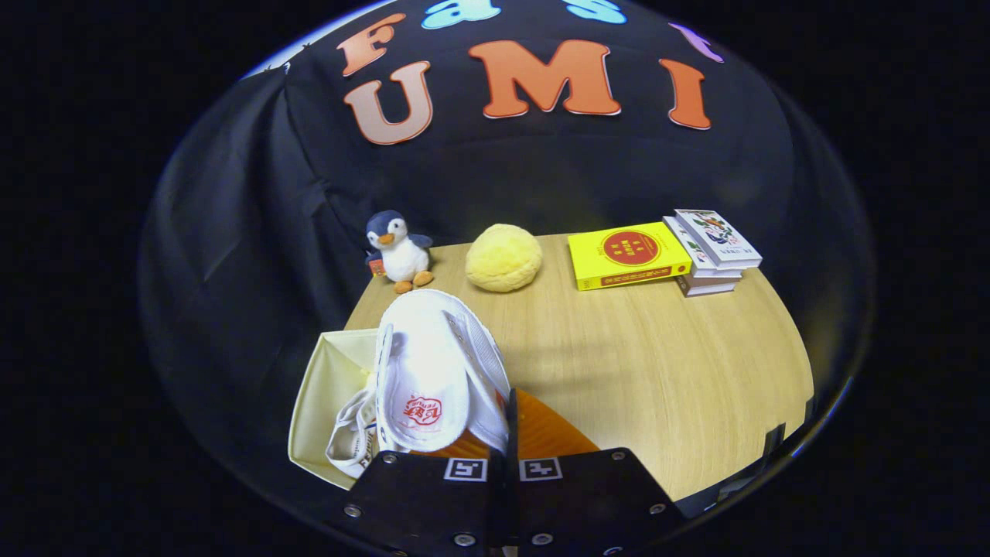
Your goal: Open the storage box then place both shoes into the box .Put the left shoe in first, then the right shoe, with the right side of both shoes facing outward in a uniform manner.
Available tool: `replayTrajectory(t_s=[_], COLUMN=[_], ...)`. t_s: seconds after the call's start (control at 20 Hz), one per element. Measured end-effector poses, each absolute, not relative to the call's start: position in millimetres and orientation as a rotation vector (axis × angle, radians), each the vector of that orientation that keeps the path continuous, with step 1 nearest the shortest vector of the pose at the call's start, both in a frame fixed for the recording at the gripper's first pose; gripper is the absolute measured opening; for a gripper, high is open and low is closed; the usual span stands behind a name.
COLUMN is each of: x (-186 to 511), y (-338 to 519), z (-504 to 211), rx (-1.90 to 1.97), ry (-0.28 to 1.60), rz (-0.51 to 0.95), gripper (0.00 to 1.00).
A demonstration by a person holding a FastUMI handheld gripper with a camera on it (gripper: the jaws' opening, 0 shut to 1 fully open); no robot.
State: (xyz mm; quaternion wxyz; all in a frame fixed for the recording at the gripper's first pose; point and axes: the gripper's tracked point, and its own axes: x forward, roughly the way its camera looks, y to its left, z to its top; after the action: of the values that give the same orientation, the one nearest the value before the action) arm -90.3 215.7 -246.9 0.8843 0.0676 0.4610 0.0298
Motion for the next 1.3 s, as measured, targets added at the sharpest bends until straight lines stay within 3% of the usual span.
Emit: replayTrajectory(t_s=[0.5, 1.3], x=[-88.9, -108.0], y=[311.9, 333.9], z=[-260.8, -339.8], rx=[0.132, 0.103], ry=[1.021, 1.195], rz=[0.133, 0.036], gripper=[0.01, 0.03])
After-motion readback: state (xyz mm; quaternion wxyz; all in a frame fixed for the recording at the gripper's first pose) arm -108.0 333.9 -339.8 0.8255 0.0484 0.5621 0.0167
